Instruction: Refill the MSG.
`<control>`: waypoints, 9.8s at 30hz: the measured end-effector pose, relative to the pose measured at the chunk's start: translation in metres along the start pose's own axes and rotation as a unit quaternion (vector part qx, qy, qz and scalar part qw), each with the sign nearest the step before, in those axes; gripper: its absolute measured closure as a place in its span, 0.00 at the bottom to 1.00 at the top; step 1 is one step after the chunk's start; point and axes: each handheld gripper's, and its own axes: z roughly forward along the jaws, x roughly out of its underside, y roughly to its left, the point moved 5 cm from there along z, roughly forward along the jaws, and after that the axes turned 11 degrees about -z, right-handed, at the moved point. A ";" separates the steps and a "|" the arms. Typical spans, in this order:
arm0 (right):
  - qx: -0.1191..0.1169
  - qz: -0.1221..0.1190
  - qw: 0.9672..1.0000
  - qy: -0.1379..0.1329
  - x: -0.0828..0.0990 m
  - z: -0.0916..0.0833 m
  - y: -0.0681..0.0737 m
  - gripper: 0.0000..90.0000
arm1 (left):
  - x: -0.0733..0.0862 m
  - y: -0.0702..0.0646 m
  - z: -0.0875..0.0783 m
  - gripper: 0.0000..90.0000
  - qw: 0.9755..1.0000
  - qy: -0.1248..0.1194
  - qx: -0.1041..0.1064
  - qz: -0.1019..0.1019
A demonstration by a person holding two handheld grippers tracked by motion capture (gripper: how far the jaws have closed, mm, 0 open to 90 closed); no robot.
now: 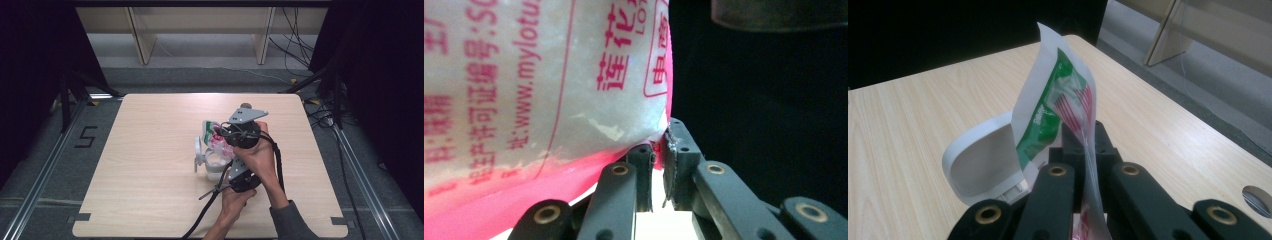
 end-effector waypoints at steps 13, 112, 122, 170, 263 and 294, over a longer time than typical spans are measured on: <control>0.009 -0.005 1.000 -0.009 -0.003 -0.001 0.001 1.00 | 0.000 0.004 0.000 0.92 1.000 -0.004 0.005 -0.009; 0.001 -0.009 1.000 -0.014 -0.009 0.000 0.004 1.00 | -0.006 0.003 -0.004 0.92 1.000 -0.010 0.009 -0.009; -0.005 -0.009 1.000 -0.010 -0.009 0.000 0.005 1.00 | -0.006 0.002 -0.002 0.92 1.000 -0.012 0.013 -0.010; -0.011 -0.009 1.000 -0.015 -0.011 0.000 0.006 1.00 | -0.009 0.004 -0.003 0.92 1.000 -0.010 0.007 -0.010; -0.009 -0.015 1.000 0.003 -0.010 0.005 0.005 1.00 | -0.013 -0.006 0.000 0.92 0.998 -0.035 0.039 -0.043; -0.014 -0.011 1.000 0.002 -0.011 0.001 0.005 1.00 | -0.014 -0.005 0.002 0.92 0.998 -0.026 0.045 -0.023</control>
